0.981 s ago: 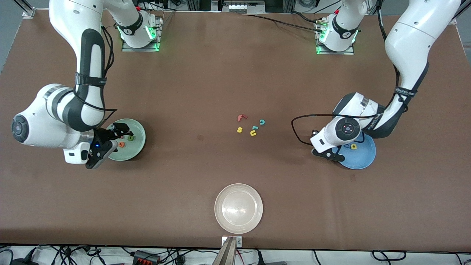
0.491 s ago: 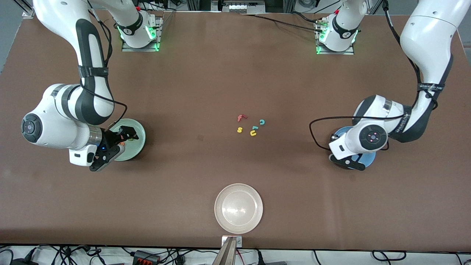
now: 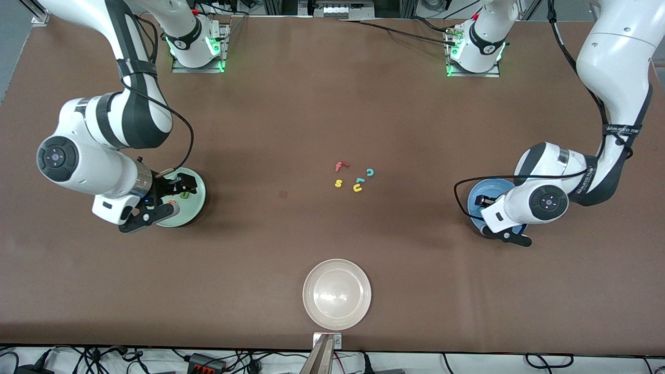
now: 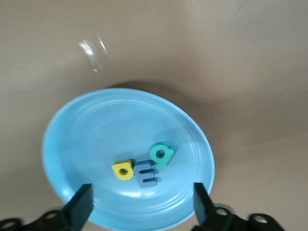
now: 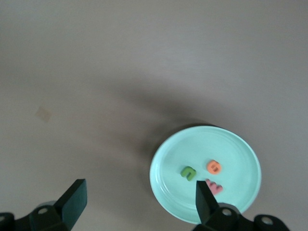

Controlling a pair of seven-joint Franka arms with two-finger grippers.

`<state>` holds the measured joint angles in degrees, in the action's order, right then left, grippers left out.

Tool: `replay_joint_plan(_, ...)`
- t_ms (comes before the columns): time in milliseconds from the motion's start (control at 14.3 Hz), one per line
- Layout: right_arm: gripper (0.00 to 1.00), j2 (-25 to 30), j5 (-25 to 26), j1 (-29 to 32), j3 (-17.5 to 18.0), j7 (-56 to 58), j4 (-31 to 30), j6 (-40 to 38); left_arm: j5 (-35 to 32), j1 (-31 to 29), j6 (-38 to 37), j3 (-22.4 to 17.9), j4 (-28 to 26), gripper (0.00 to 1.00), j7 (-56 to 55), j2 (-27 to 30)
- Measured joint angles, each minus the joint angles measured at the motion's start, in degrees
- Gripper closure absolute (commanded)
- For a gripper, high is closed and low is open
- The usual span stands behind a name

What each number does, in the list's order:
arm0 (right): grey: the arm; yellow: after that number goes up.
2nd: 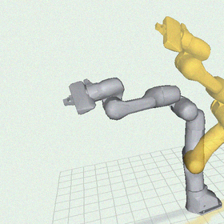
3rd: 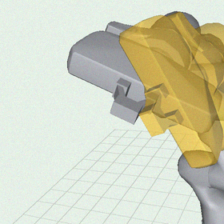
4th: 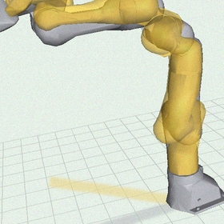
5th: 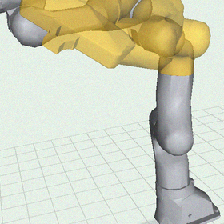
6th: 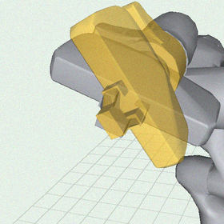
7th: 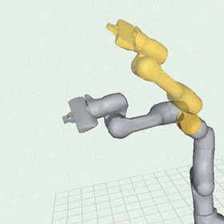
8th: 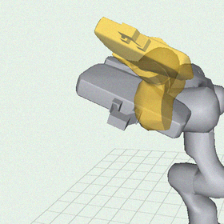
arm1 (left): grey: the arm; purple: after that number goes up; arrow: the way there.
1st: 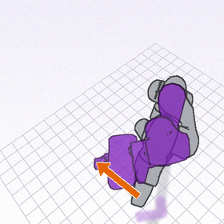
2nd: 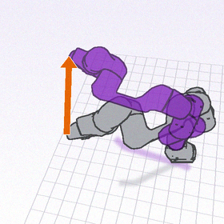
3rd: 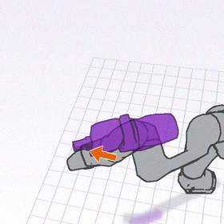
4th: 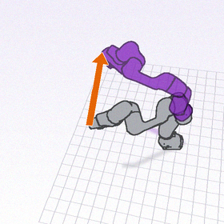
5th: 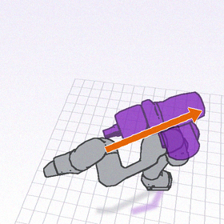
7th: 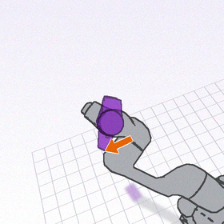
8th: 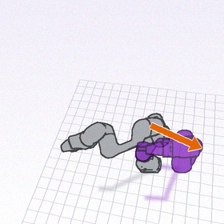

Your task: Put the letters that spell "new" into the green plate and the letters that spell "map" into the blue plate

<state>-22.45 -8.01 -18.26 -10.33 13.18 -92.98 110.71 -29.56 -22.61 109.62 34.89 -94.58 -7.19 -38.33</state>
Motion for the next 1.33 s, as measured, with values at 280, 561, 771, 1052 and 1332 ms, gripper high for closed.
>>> replay_joint_plan(280, 0.0, 5.07, 2.31, 9.65, 6.23, -4.9, 0.07, -2.48, 0.0, 0.01, -13.22, 3.27, 9.63, 0.0, 0.0, 2.79)
replay_joint_plan(561, 0.0, 10.68, 4.61, 14.28, 6.67, -7.06, 0.09, -5.94, 0.03, -0.18, -20.95, 5.11, 18.53, 0.0, 2.1, 5.04)
replay_joint_plan(771, 0.0, 14.44, 6.33, 18.86, 9.43, -10.33, 0.08, -7.86, 5.68, -0.64, -22.07, 4.67, 20.39, 0.0, 6.65, 9.01)
replay_joint_plan(1052, 0.0, 18.84, 10.1, 22.2, 11.62, -12.41, 0.38, -9.94, 22.62, 6.02, -22.51, -12.28, 19.52, 0.0, 12.64, 17.65)
replay_joint_plan(1332, 0.0, 20.04, 10.1, 25.65, 10.87, -12.46, 3.61, -13.58, 28.54, 19.34, -18.09, -29.53, 10.8, 0.0, 13.18, 28.71)
